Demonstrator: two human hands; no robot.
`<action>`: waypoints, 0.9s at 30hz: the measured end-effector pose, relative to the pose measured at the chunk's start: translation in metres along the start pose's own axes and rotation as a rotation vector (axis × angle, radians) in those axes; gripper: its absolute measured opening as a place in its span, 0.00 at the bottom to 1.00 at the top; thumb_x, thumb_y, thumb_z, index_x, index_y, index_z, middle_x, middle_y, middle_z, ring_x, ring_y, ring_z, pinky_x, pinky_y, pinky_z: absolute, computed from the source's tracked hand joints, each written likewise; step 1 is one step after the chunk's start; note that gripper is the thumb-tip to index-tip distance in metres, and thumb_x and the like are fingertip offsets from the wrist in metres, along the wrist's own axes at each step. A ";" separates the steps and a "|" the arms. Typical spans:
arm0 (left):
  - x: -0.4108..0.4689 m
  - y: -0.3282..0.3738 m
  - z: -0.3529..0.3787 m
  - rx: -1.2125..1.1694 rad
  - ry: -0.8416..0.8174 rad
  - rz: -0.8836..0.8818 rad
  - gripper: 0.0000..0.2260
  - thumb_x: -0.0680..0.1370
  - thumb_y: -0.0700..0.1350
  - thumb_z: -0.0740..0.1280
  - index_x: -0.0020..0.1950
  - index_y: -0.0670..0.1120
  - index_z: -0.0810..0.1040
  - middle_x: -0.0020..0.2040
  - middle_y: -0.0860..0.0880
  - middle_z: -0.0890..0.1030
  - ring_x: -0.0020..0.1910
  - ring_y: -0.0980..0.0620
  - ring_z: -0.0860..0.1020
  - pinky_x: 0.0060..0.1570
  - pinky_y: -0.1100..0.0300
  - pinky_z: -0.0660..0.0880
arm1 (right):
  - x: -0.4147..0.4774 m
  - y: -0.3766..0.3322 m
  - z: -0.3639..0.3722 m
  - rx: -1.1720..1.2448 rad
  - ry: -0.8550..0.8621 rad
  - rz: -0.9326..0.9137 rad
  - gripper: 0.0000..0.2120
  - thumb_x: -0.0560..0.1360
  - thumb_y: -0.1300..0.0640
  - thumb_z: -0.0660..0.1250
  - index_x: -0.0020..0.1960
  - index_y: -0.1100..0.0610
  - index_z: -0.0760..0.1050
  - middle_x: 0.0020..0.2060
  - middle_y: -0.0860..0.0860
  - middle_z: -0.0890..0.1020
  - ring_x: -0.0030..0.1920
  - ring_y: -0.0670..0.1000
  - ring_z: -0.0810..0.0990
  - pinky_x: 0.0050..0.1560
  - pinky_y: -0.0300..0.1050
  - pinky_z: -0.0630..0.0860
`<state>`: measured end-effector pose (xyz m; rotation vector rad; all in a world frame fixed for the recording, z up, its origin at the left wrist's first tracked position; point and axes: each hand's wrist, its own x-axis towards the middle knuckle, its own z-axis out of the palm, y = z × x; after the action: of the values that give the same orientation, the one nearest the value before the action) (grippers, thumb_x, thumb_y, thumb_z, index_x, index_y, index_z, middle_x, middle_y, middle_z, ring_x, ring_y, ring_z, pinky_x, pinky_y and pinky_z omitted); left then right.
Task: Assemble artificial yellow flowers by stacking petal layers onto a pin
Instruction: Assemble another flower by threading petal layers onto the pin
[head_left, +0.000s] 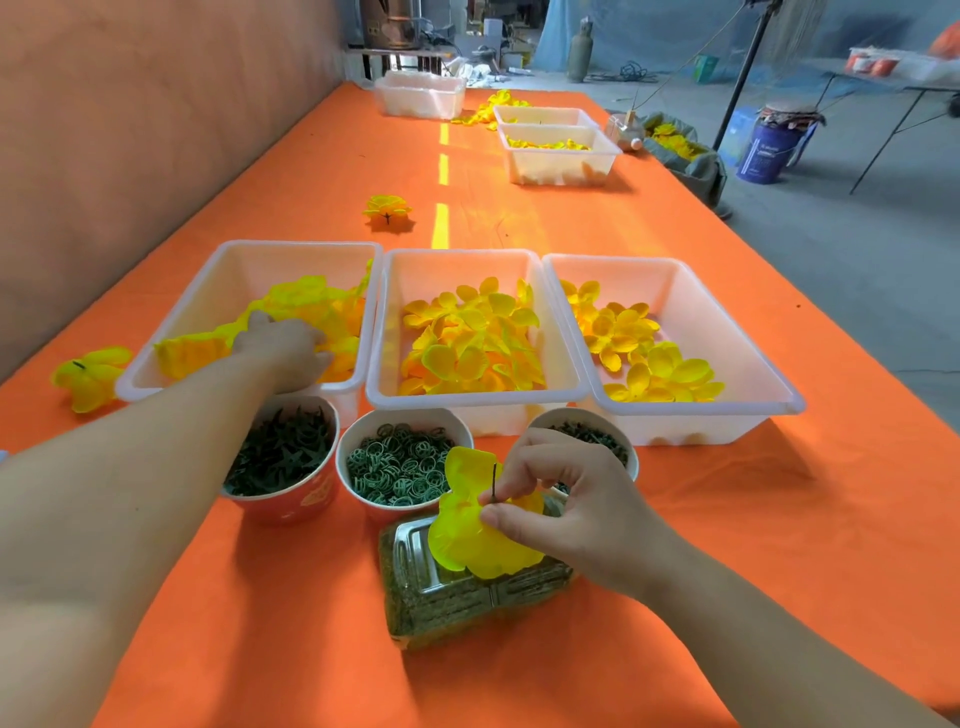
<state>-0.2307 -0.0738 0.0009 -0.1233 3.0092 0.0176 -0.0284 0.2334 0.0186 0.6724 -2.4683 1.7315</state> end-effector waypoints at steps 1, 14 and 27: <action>-0.001 -0.001 0.000 -0.020 0.043 0.000 0.18 0.82 0.55 0.61 0.71 0.52 0.75 0.72 0.45 0.73 0.74 0.38 0.58 0.67 0.46 0.67 | -0.001 0.000 0.000 0.003 0.005 -0.002 0.13 0.69 0.59 0.77 0.37 0.43 0.77 0.39 0.49 0.79 0.46 0.59 0.83 0.48 0.61 0.76; -0.018 -0.008 -0.008 -0.271 0.240 0.067 0.17 0.75 0.44 0.74 0.64 0.46 0.81 0.69 0.43 0.77 0.66 0.41 0.75 0.61 0.48 0.73 | -0.002 -0.001 0.001 0.011 0.003 -0.001 0.10 0.69 0.56 0.77 0.38 0.44 0.78 0.39 0.47 0.80 0.46 0.56 0.83 0.48 0.59 0.76; -0.025 -0.010 -0.018 -0.730 0.455 -0.145 0.09 0.69 0.42 0.80 0.41 0.44 0.80 0.43 0.44 0.83 0.43 0.44 0.79 0.42 0.53 0.74 | -0.003 0.002 0.001 -0.010 0.002 -0.008 0.08 0.69 0.54 0.76 0.37 0.45 0.79 0.39 0.49 0.81 0.44 0.54 0.82 0.47 0.57 0.77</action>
<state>-0.2074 -0.0825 0.0220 -0.4652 3.2397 1.2213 -0.0265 0.2339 0.0159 0.6792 -2.4681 1.7149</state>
